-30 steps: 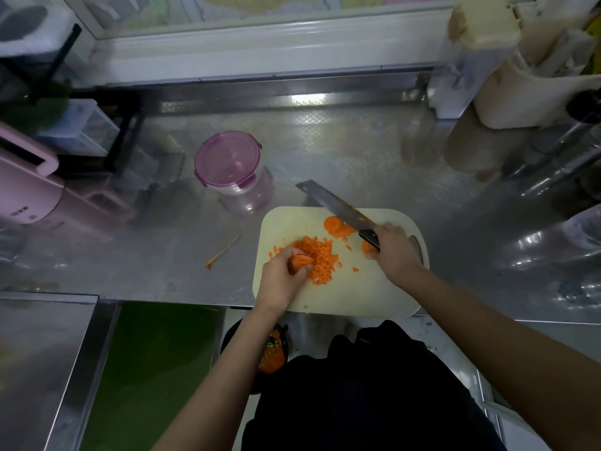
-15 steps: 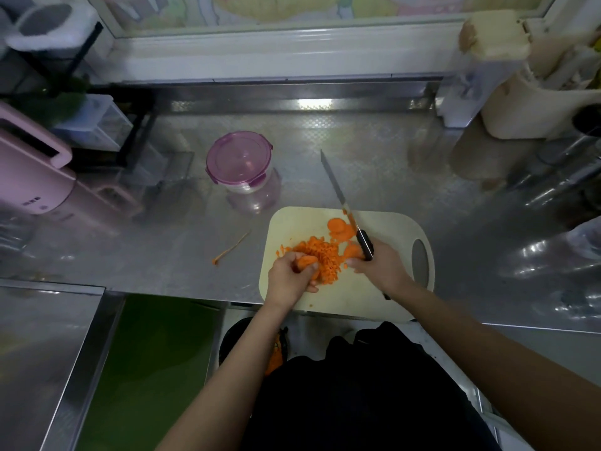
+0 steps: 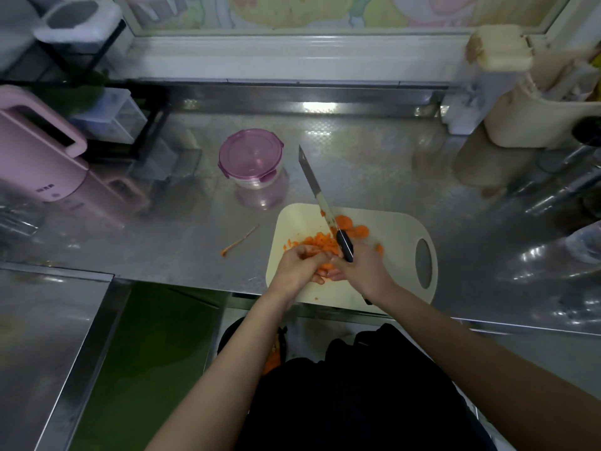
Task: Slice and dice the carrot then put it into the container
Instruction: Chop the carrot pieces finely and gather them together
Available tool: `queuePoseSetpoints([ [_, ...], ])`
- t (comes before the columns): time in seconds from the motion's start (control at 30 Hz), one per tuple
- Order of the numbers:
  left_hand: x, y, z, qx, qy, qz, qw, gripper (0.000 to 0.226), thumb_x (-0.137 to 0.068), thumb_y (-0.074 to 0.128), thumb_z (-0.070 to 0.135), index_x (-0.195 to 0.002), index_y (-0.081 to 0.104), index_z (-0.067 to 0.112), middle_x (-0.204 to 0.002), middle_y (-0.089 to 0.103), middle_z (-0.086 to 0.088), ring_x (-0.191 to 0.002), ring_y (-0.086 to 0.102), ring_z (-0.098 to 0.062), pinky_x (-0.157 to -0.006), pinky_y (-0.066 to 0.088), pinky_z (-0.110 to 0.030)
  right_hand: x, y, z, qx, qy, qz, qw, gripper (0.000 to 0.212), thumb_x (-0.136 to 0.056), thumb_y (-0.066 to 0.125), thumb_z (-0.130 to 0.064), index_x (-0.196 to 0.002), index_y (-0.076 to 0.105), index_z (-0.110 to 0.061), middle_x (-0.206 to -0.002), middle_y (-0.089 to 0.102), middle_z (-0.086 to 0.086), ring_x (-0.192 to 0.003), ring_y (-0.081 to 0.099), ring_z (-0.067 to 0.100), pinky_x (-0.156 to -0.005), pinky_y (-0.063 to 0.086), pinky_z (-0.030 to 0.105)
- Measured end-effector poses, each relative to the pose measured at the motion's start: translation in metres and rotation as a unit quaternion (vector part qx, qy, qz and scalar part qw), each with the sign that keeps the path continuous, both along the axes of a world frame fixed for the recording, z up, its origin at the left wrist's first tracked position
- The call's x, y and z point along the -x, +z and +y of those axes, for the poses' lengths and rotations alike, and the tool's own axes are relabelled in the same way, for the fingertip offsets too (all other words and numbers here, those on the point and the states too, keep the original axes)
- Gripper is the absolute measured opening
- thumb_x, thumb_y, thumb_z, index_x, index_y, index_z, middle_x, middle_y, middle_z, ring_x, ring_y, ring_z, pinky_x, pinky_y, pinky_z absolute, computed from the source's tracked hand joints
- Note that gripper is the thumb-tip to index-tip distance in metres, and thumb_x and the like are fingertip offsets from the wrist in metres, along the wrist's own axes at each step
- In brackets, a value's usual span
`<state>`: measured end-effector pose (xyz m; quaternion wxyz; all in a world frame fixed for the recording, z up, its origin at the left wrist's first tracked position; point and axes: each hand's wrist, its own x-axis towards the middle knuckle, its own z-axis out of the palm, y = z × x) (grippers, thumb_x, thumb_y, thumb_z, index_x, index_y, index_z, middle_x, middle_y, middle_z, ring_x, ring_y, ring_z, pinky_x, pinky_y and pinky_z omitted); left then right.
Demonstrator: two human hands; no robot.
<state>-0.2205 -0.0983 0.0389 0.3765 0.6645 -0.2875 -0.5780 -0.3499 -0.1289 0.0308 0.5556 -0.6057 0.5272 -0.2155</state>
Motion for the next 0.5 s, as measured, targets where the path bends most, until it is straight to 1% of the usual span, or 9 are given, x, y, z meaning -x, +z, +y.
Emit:
queuePoseSetpoints([
  [0.03, -0.002, -0.001, 0.002, 0.012, -0.008, -0.014, 1.000, 0.003, -0.087, 0.063, 0.010, -0.086, 0.061, 0.009, -0.068, 0.062, -0.003, -0.053, 0.057, -0.007, -0.050, 0.048, -0.018, -0.002, 0.002, 0.002, 0.003, 0.006, -0.010, 1.000, 0.008, -0.093, 0.056, -0.008, -0.098, 0.057, -0.014, -0.083, 0.066, 0.009, -0.062, 0.066, 0.008, -0.059, 0.057, 0.019],
  [0.1, -0.006, -0.005, 0.006, 0.028, -0.019, -0.021, 0.999, 0.005, -0.086, 0.065, 0.009, -0.086, 0.061, 0.010, -0.068, 0.062, -0.002, -0.054, 0.057, -0.005, -0.052, 0.048, -0.017, -0.004, 0.004, 0.006, -0.001, 0.013, -0.025, 1.000, 0.005, -0.093, 0.058, -0.013, -0.097, 0.058, -0.015, -0.082, 0.066, 0.006, -0.060, 0.066, 0.004, -0.058, 0.055, 0.017],
  [0.17, -0.009, -0.007, 0.010, 0.037, -0.025, -0.029, 0.999, 0.006, -0.087, 0.064, 0.008, -0.092, 0.060, 0.005, -0.069, 0.062, -0.004, -0.052, 0.057, -0.003, -0.051, 0.048, -0.016, -0.004, 0.003, 0.008, -0.006, 0.015, -0.022, 1.000, 0.016, -0.091, 0.061, -0.017, -0.104, 0.058, -0.008, -0.088, 0.067, 0.008, -0.064, 0.068, 0.006, -0.059, 0.055, 0.017],
  [0.23, -0.013, -0.011, 0.014, 0.049, -0.021, -0.075, 0.996, 0.011, -0.088, 0.062, 0.009, -0.096, 0.059, 0.003, -0.065, 0.058, -0.004, -0.048, 0.055, -0.002, -0.048, 0.047, -0.014, -0.003, 0.000, 0.009, -0.011, 0.010, -0.007, 1.000, 0.024, -0.091, 0.060, -0.013, -0.111, 0.054, -0.002, -0.097, 0.065, 0.009, -0.072, 0.068, 0.011, -0.062, 0.057, 0.020],
  [0.27, -0.017, -0.013, 0.015, 0.056, -0.022, -0.122, 0.991, 0.011, -0.088, 0.062, 0.011, -0.095, 0.058, 0.004, -0.065, 0.057, -0.001, -0.050, 0.054, -0.003, -0.048, 0.045, -0.013, -0.003, -0.001, 0.009, -0.012, 0.004, 0.000, 1.000, 0.025, -0.092, 0.059, -0.010, -0.114, 0.052, -0.002, -0.100, 0.063, 0.008, -0.074, 0.067, 0.014, -0.064, 0.057, 0.021],
  [0.3, -0.022, -0.015, 0.017, 0.057, -0.031, -0.178, 0.982, 0.011, -0.089, 0.062, 0.013, -0.095, 0.058, 0.005, -0.068, 0.056, 0.001, -0.056, 0.054, -0.005, -0.050, 0.044, -0.013, -0.002, -0.002, 0.010, -0.013, -0.003, 0.005, 1.000, 0.026, -0.092, 0.058, -0.009, -0.117, 0.052, -0.003, -0.101, 0.061, 0.007, -0.076, 0.066, 0.015, -0.065, 0.056, 0.022],
  [0.37, -0.033, -0.021, 0.018, 0.043, -0.068, -0.271, 0.959, 0.016, -0.089, 0.062, 0.019, -0.097, 0.060, 0.006, -0.079, 0.057, 0.000, -0.073, 0.055, -0.013, -0.060, 0.040, -0.021, 0.000, -0.005, 0.009, -0.013, -0.023, 0.009, 1.000, 0.027, -0.092, 0.059, -0.009, -0.117, 0.053, -0.002, -0.099, 0.061, 0.007, -0.077, 0.064, 0.015, -0.065, 0.055, 0.020],
  [0.4, -0.038, -0.024, 0.018, 0.028, -0.085, -0.294, 0.952, 0.019, -0.089, 0.062, 0.020, -0.099, 0.062, 0.004, -0.084, 0.057, -0.002, -0.080, 0.055, -0.017, -0.064, 0.037, -0.023, 0.001, -0.006, 0.007, -0.015, -0.036, 0.010, 0.999, 0.026, -0.091, 0.059, -0.010, -0.116, 0.054, -0.001, -0.097, 0.061, 0.008, -0.076, 0.063, 0.014, -0.064, 0.055, 0.018],
  [0.5, -0.044, -0.028, 0.013, -0.024, -0.133, -0.323, 0.937, 0.023, -0.090, 0.062, 0.022, -0.101, 0.062, 0.003, -0.091, 0.057, -0.005, -0.096, 0.056, -0.024, -0.065, 0.030, -0.023, 0.002, -0.006, 0.005, -0.020, -0.055, 0.015, 0.998, 0.020, -0.092, 0.059, -0.009, -0.110, 0.056, -0.001, -0.094, 0.062, 0.008, -0.073, 0.062, 0.009, -0.063, 0.054, 0.016],
])
